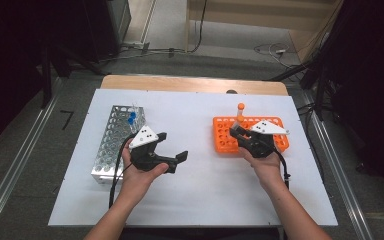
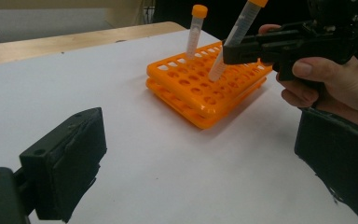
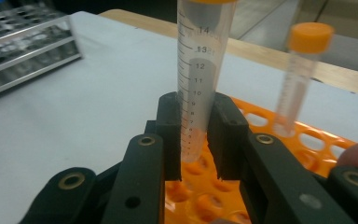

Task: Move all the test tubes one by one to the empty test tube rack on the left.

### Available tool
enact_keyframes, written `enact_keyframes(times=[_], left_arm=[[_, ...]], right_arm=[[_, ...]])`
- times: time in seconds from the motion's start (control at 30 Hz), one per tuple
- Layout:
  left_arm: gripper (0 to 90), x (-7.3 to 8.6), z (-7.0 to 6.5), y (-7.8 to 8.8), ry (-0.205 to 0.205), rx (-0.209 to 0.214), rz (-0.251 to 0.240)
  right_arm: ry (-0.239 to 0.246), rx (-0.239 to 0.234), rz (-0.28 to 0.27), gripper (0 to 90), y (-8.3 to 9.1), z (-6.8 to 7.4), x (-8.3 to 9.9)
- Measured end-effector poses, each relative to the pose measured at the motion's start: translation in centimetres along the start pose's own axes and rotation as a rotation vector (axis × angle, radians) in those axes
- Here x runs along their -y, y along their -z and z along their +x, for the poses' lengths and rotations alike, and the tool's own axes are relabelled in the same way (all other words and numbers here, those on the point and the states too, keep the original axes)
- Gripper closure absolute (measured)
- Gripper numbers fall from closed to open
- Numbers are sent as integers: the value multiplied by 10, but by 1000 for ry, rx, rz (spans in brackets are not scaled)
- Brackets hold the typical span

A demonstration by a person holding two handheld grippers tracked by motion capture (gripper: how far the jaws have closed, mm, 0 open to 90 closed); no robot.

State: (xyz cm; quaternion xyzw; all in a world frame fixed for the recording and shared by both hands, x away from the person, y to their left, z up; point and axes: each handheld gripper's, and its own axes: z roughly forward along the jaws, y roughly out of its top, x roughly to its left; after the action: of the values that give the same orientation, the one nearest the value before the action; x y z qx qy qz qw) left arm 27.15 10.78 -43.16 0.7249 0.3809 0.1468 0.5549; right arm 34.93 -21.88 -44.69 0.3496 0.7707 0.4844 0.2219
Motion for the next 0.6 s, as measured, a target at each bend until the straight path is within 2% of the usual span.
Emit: enact_keyframes(times=[0.1,0.37,0.6], left_arm=[[20,-1,-3,0,-8,10,-4],[56,-3,-9,1,-11,72,-25],[140,-4,-15,-1,-36,121,-24]], right_arm=[[23,-44,6,733,1,13,-2],[80,-159,29,733,-1,47,-3],[131,-241,62,733,-3,75,-2]])
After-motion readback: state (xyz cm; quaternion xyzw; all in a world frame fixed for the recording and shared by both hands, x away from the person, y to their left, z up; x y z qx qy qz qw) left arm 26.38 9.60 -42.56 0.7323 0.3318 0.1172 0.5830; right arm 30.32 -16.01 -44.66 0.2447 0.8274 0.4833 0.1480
